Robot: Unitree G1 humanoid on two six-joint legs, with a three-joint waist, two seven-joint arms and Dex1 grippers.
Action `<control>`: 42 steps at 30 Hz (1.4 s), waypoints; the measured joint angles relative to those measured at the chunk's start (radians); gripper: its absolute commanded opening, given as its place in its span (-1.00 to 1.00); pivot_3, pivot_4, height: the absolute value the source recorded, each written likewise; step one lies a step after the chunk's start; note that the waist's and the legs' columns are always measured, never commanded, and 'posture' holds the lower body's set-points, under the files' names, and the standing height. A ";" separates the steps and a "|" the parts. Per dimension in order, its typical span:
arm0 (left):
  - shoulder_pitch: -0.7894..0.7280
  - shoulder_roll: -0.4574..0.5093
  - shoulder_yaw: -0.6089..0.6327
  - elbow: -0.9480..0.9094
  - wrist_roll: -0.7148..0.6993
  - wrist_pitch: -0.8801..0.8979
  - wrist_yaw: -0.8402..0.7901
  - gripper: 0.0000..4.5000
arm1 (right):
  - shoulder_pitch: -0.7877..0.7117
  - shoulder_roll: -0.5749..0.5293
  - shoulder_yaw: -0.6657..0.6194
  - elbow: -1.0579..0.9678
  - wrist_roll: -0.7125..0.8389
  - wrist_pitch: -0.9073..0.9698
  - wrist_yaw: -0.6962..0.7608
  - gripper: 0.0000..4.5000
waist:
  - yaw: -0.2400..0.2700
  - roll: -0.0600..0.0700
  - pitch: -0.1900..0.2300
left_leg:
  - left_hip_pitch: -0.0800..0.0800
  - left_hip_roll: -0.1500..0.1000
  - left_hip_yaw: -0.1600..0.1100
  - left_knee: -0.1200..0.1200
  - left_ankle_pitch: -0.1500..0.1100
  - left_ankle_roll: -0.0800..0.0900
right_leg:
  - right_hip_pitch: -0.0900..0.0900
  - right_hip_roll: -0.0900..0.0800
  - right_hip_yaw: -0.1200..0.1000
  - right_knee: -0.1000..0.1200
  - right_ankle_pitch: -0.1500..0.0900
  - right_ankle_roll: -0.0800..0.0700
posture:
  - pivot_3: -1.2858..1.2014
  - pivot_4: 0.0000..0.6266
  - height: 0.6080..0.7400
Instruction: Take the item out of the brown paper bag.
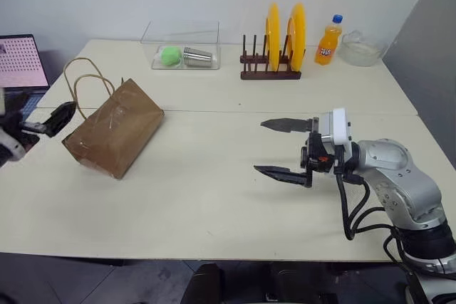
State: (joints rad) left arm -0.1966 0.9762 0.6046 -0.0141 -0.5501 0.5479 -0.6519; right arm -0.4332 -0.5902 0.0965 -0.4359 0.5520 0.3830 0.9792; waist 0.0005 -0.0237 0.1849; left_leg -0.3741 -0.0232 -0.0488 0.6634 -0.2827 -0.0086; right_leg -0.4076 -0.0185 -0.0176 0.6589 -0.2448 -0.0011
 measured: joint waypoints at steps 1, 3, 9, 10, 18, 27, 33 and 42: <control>-0.033 0.007 -0.040 0.048 0.020 -0.021 -0.025 0.98 | 0.002 -0.004 -0.002 -0.013 0.001 0.004 -0.003 1.00 | -0.001 0.000 0.000 | 0.000 0.000 0.000 0.000 0.000 0.000 | -0.001 0.000 0.000 0.000 0.000 0.000 | 0.03 -0.52 1.00; -0.102 0.011 -0.098 0.139 0.055 -0.057 -0.054 0.98 | 0.010 -0.017 -0.007 -0.032 0.001 0.015 -0.011 1.00 | -0.001 0.000 0.000 | -0.003 0.000 0.000 0.000 0.000 0.000 | -0.003 0.000 0.000 0.000 0.000 0.000 | 0.03 -0.52 1.00; -0.345 0.029 -0.233 0.402 0.145 -0.146 -0.134 0.98 | 0.039 -0.039 -0.029 -0.073 0.000 0.040 -0.043 1.00 | -0.001 -0.001 0.000 | -0.008 0.000 0.000 0.000 0.000 0.000 | -0.008 0.000 0.000 0.001 0.003 -0.005 | 0.03 -0.52 1.00; -0.373 0.029 -0.251 0.426 0.154 -0.152 -0.149 0.98 | 0.042 -0.040 -0.031 -0.077 0.000 0.041 -0.047 1.00 | -0.001 -0.001 0.000 | -0.008 0.000 0.001 0.000 0.000 0.000 | -0.009 0.000 0.000 0.001 0.003 -0.005 | 0.03 -0.52 1.00; -0.593 0.033 -0.348 0.691 0.228 -0.205 -0.264 0.58 | 0.074 -0.066 -0.039 -0.127 0.000 0.066 -0.075 1.00 | -0.005 -0.002 0.000 | -0.010 0.000 0.002 0.000 0.000 0.000 | -0.012 0.000 0.001 0.005 0.003 -0.005 | 0.03 -0.52 1.00; -0.744 0.041 -0.385 0.890 0.304 -0.289 -0.345 -0.74 | 0.091 -0.072 -0.039 -0.139 -0.003 0.068 -0.090 1.00 | -0.005 -0.002 0.000 | -0.010 -0.001 0.002 0.001 0.000 0.000 | -0.012 0.000 0.000 0.005 0.002 -0.003 | 0.03 -0.52 1.00; -0.868 0.024 -0.444 0.942 0.339 -0.314 -0.441 -0.99 | 0.106 -0.089 -0.040 -0.149 -0.003 0.076 -0.092 1.00 | -0.003 -0.004 0.000 | -0.011 -0.001 0.001 0.002 0.000 0.000 | -0.012 0.000 0.000 0.005 0.001 -0.001 | 0.03 -0.52 1.00; -1.127 -0.082 -0.537 1.042 0.402 -0.340 -0.569 -0.99 | 0.163 -0.124 -0.080 -0.194 0.000 0.103 -0.127 1.00 | -0.002 -0.009 0.002 | -0.014 -0.001 0.001 0.004 0.000 0.000 | -0.013 0.000 -0.001 0.005 0.001 0.000 | 0.03 -0.52 1.00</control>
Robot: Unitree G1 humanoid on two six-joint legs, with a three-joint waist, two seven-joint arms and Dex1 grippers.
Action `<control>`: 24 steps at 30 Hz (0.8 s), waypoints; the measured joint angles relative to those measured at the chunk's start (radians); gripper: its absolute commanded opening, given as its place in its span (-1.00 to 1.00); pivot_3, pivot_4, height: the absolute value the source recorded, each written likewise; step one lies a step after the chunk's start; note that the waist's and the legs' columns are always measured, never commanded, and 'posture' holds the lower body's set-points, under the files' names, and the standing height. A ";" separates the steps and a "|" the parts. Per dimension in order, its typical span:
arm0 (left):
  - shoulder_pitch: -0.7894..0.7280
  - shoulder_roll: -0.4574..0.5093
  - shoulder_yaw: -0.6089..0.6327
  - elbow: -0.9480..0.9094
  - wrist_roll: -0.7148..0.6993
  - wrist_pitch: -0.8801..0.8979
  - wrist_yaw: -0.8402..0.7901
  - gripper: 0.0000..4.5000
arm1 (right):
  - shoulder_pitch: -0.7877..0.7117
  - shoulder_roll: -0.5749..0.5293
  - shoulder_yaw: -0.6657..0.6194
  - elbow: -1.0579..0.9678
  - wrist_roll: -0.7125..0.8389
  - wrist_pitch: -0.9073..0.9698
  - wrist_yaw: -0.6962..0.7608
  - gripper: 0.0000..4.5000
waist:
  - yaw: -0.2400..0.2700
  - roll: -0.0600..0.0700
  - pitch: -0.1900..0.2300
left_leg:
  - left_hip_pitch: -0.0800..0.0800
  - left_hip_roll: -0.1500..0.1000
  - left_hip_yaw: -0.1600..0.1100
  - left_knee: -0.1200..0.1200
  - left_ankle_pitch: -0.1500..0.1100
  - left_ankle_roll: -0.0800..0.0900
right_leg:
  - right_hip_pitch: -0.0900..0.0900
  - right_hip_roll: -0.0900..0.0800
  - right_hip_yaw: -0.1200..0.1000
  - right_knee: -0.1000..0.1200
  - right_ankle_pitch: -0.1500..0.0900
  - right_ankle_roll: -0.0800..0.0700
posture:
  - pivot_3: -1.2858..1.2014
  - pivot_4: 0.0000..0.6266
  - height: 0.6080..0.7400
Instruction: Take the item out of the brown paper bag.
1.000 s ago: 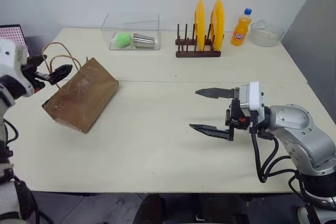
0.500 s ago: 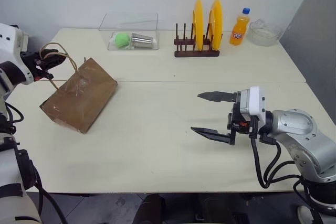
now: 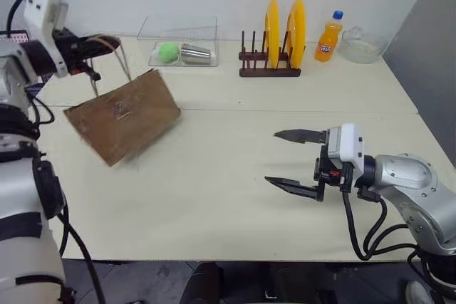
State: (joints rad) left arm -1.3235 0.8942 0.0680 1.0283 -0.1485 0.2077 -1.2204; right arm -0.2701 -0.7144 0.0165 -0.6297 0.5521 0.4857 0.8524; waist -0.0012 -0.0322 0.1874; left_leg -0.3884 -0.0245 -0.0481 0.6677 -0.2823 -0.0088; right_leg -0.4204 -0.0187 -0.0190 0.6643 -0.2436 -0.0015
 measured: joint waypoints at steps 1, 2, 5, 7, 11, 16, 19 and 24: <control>-0.026 -0.015 -0.007 0.014 0.009 -0.009 -0.013 -0.99 | 0.014 -0.004 -0.006 -0.008 0.000 0.004 -0.006 1.00 | 0.000 0.000 0.000 | 0.000 0.000 0.000 0.000 0.000 0.000 | 0.000 0.000 0.000 0.000 0.000 0.000 | 0.03 -0.52 1.00; -0.055 -0.031 -0.016 0.036 0.017 -0.024 -0.019 -0.99 | 0.028 -0.008 -0.009 -0.016 0.001 0.011 -0.012 1.00 | -0.001 0.000 0.000 | -0.001 0.000 0.000 0.001 0.000 0.000 | 0.000 0.000 0.000 0.000 0.000 -0.001 | 0.03 -0.52 1.00; -0.113 -0.091 -0.023 0.094 0.041 -0.063 -0.021 -0.99 | 0.070 -0.013 -0.030 -0.046 0.005 0.031 -0.038 1.00 | -0.001 0.000 0.000 | -0.002 0.000 0.000 0.002 0.000 0.000 | -0.001 0.000 -0.001 0.000 0.001 -0.002 | 0.03 -0.52 1.00; -0.137 -0.133 -0.025 0.128 0.053 -0.087 -0.021 -0.99 | 0.095 -0.014 -0.039 -0.066 0.008 0.042 -0.059 1.00 | -0.001 0.000 0.000 | -0.003 0.000 -0.001 0.003 0.000 0.000 | -0.001 0.000 -0.001 0.001 0.001 -0.002 | 0.03 -0.52 1.00; -0.177 -0.250 -0.036 0.199 0.082 -0.157 -0.017 -0.99 | 0.153 -0.014 -0.052 -0.125 0.010 0.097 -0.136 1.00 | -0.002 -0.001 0.000 | -0.007 0.000 -0.001 0.009 0.000 0.000 | -0.002 0.000 -0.002 0.002 0.002 -0.002 | 0.03 -0.52 1.00; -0.193 -0.345 -0.039 0.262 0.114 -0.226 0.004 -0.99 | 0.217 -0.014 -0.075 -0.182 0.019 0.159 -0.210 1.00 | -0.003 -0.001 0.001 | -0.008 0.000 -0.001 0.011 0.000 0.000 | -0.002 0.000 -0.001 0.002 0.002 -0.001 | 0.03 -0.52 1.00; -0.204 -0.386 -0.039 0.283 0.130 -0.262 0.019 -0.99 | 0.256 -0.012 -0.081 -0.215 0.021 0.198 -0.257 1.00 | -0.002 -0.001 0.001 | -0.008 0.000 -0.002 0.011 0.000 0.000 | -0.002 0.000 -0.002 0.003 0.001 0.001 | 0.03 -0.52 1.00; -0.230 -0.439 -0.042 0.305 0.170 -0.307 0.043 -0.99 | 0.302 0.019 -0.116 -0.275 0.031 0.256 -0.346 1.00 | -0.002 -0.001 0.001 | -0.007 0.000 -0.001 0.011 0.000 0.000 | -0.002 0.000 -0.002 0.003 0.001 0.002 | 0.03 -0.52 1.00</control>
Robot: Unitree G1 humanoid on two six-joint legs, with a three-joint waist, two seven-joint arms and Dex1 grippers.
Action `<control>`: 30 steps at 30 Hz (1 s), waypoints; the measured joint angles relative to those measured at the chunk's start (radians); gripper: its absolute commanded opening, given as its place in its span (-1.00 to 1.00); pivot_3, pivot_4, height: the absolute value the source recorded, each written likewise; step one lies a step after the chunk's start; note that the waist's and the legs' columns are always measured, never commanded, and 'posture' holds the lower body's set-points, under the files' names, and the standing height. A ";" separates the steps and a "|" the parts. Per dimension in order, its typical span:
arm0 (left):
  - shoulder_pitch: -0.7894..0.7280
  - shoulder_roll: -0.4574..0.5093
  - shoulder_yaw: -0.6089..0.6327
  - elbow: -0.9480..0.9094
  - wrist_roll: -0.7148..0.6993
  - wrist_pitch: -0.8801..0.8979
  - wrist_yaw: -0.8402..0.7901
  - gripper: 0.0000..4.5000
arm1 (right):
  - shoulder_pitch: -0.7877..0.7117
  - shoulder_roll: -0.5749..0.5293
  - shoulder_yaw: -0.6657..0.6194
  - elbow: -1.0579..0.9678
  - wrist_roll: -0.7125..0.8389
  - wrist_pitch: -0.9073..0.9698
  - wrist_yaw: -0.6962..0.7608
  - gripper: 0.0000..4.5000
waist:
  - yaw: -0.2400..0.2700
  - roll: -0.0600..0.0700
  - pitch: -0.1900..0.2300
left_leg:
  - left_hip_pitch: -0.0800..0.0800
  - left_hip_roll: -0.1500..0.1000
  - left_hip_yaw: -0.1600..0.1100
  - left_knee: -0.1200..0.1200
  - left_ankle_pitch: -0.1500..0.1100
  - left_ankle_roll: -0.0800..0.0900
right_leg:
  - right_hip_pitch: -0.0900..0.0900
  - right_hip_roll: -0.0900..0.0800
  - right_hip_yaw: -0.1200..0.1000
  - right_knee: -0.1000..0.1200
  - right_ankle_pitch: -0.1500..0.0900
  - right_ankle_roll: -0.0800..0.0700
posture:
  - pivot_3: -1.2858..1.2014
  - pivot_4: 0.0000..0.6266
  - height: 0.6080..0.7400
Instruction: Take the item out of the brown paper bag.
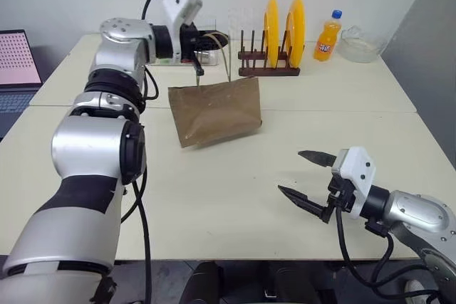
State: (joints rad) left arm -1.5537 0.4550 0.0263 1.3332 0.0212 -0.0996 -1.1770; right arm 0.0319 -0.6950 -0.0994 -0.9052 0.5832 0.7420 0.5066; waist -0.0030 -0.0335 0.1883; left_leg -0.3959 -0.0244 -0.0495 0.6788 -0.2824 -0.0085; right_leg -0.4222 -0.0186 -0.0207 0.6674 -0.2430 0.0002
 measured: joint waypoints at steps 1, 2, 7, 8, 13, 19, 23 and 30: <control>0.000 -0.011 -0.001 0.002 0.006 -0.005 0.008 -0.99 | 0.008 0.009 -0.004 -0.009 0.003 0.009 -0.018 1.00 | 0.000 0.000 0.000 | 0.000 0.000 0.000 0.000 0.000 0.000 | 0.000 0.000 0.000 0.001 0.000 0.000 | 0.03 -0.52 1.00; 0.000 -0.026 -0.002 0.007 0.022 -0.020 0.014 -0.99 | 0.022 0.033 -0.014 -0.023 0.014 0.014 -0.044 1.00 | 0.001 0.000 0.000 | 0.000 0.000 0.000 0.000 0.000 0.000 | 0.000 0.000 0.000 0.001 0.000 0.000 | 0.03 -0.52 1.00; -0.001 -0.058 -0.003 0.014 0.061 -0.051 0.047 -0.99 | 0.041 0.075 -0.039 -0.050 0.019 0.001 -0.101 1.00 | 0.000 0.000 0.000 | 0.002 -0.001 0.001 0.001 0.000 0.000 | -0.001 0.000 0.002 0.007 0.000 0.001 | 0.03 -0.52 1.00; -0.001 -0.064 -0.003 0.014 0.066 -0.058 0.055 -0.99 | 0.047 0.079 -0.039 -0.051 0.018 -0.007 -0.106 1.00 | 0.000 0.000 0.000 | 0.003 -0.001 0.001 0.001 0.000 0.000 | -0.001 0.000 0.002 0.007 0.000 0.001 | 0.03 -0.52 1.00; -0.001 -0.092 -0.003 0.018 0.095 -0.072 0.087 -0.99 | 0.081 0.098 -0.047 -0.056 -0.016 -0.084 -0.120 1.00 | 0.000 0.000 0.000 | 0.003 -0.001 0.002 0.001 0.000 0.000 | -0.001 0.000 0.002 0.009 -0.001 0.001 | 0.03 -0.52 1.00; -0.009 -0.109 -0.003 0.024 0.120 -0.086 0.096 -0.99 | 0.110 0.103 -0.053 -0.057 -0.001 -0.183 -0.125 1.00 | -0.002 0.000 0.000 | 0.004 -0.001 0.002 0.001 0.000 0.000 | -0.001 0.000 0.002 0.009 -0.001 0.001 | 0.03 -0.52 1.00; -0.039 -0.109 -0.002 0.035 0.125 -0.091 0.098 -0.99 | 0.116 0.090 -0.062 -0.058 0.026 -0.219 -0.139 1.00 | -0.001 0.000 0.000 | 0.004 -0.001 0.002 0.001 0.000 0.000 | -0.001 0.000 0.003 0.009 -0.001 0.001 | 0.03 -0.52 1.00; -0.045 -0.123 -0.002 0.042 0.138 -0.106 0.115 -0.99 | 0.139 0.044 -0.065 -0.058 0.036 -0.238 -0.165 1.00 | -0.001 0.000 0.000 | 0.004 -0.001 0.002 0.001 0.000 0.000 | -0.001 0.000 0.003 0.009 -0.001 0.001 | 0.03 -0.52 1.00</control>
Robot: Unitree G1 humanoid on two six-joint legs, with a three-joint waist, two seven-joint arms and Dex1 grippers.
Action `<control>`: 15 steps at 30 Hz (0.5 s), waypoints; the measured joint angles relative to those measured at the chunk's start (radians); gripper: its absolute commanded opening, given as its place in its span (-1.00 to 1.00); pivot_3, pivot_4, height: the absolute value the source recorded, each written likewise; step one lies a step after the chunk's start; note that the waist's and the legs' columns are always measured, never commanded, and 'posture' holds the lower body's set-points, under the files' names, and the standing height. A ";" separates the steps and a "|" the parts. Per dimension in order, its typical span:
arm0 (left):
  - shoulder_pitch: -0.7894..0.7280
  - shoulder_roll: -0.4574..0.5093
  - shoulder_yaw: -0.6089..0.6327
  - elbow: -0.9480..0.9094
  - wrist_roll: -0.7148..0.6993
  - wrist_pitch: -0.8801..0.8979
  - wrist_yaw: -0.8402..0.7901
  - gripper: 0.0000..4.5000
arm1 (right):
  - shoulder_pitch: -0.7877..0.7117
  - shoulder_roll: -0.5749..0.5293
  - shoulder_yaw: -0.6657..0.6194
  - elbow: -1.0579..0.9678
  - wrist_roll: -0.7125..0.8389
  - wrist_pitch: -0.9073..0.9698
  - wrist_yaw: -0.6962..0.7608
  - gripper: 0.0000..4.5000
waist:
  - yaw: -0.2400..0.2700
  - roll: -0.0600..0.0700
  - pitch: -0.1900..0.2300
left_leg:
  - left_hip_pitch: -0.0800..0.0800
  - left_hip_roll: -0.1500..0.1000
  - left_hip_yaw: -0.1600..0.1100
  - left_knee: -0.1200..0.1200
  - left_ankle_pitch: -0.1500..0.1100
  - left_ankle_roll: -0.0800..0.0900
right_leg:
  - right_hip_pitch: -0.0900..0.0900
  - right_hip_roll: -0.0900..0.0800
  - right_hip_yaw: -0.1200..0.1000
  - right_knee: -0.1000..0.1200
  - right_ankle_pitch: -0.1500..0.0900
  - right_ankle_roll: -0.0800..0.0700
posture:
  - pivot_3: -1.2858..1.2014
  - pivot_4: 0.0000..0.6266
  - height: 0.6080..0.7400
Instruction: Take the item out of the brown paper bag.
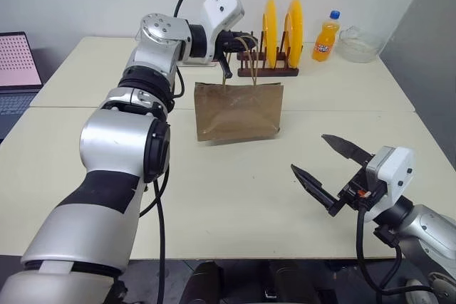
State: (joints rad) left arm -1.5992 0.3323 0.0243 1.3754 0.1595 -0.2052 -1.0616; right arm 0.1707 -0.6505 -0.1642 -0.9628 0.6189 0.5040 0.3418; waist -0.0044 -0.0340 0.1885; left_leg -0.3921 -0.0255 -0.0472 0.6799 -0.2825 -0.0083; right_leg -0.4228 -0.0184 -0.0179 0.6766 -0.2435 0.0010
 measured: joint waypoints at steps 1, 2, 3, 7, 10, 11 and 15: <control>0.000 -0.005 0.000 0.000 0.001 -0.001 0.002 -0.99 | 0.001 -0.005 0.001 0.000 0.001 -0.002 -0.004 1.00 | 0.000 0.000 0.000 | 0.000 0.000 0.000 0.000 0.000 0.000 | 0.000 0.000 0.000 0.000 0.000 0.000 | 0.03 -0.52 1.00; 0.000 -0.007 0.000 0.000 0.004 -0.004 0.003 -0.99 | 0.002 -0.009 0.002 0.000 0.001 -0.004 -0.009 1.00 | 0.000 0.000 0.000 | 0.000 0.000 0.000 0.000 0.000 0.000 | 0.000 0.000 0.000 0.000 0.000 0.000 | 0.03 -0.52 1.00; 0.000 -0.008 -0.001 0.000 0.010 -0.008 0.004 -0.99 | 0.004 -0.012 0.003 0.000 0.001 -0.005 -0.015 1.00 | 0.000 0.000 0.000 | 0.000 0.000 0.000 0.000 0.000 0.000 | 0.000 0.000 0.000 0.000 0.000 0.000 | 0.03 -0.52 1.00; 0.000 -0.010 -0.018 0.000 0.032 -0.028 0.011 -0.99 | 0.005 -0.021 0.022 0.000 0.000 -0.011 -0.028 1.00 | -0.001 0.000 0.000 | 0.001 0.000 0.000 0.000 0.000 0.000 | 0.000 0.000 0.001 0.001 0.000 0.000 | 0.03 -0.52 1.00; 0.001 -0.014 -0.030 0.000 0.054 -0.047 0.028 -0.99 | 0.004 -0.026 0.038 0.000 -0.002 -0.011 -0.042 1.00 | 0.000 0.000 0.000 | 0.001 0.000 0.001 0.000 0.000 0.000 | 0.000 0.000 0.001 0.001 0.000 0.000 | 0.03 -0.52 1.00; 0.003 -0.014 -0.037 0.000 0.060 -0.051 0.030 -0.99 | 0.004 -0.029 0.042 0.000 -0.002 -0.012 -0.046 1.00 | 0.000 0.000 0.000 | 0.001 0.000 0.001 0.000 0.000 0.000 | 0.000 0.000 0.001 0.001 0.000 0.000 | 0.03 -0.52 1.00; 0.008 -0.014 -0.056 0.000 0.083 -0.069 0.050 -0.99 | 0.004 -0.041 0.050 0.000 -0.002 -0.016 -0.062 1.00 | 0.000 0.000 0.000 | 0.001 0.000 0.001 0.000 0.000 0.000 | 0.000 0.000 0.001 0.001 0.000 0.000 | 0.03 -0.52 1.00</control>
State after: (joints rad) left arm -1.5914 0.3185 -0.0314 1.3757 0.2424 -0.2745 -1.0119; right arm 0.1748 -0.6920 -0.1137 -0.9632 0.6169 0.4879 0.2793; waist -0.0046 -0.0340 0.1885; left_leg -0.3911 -0.0256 -0.0463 0.6799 -0.2825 -0.0083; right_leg -0.4227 -0.0184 -0.0168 0.6775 -0.2436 0.0010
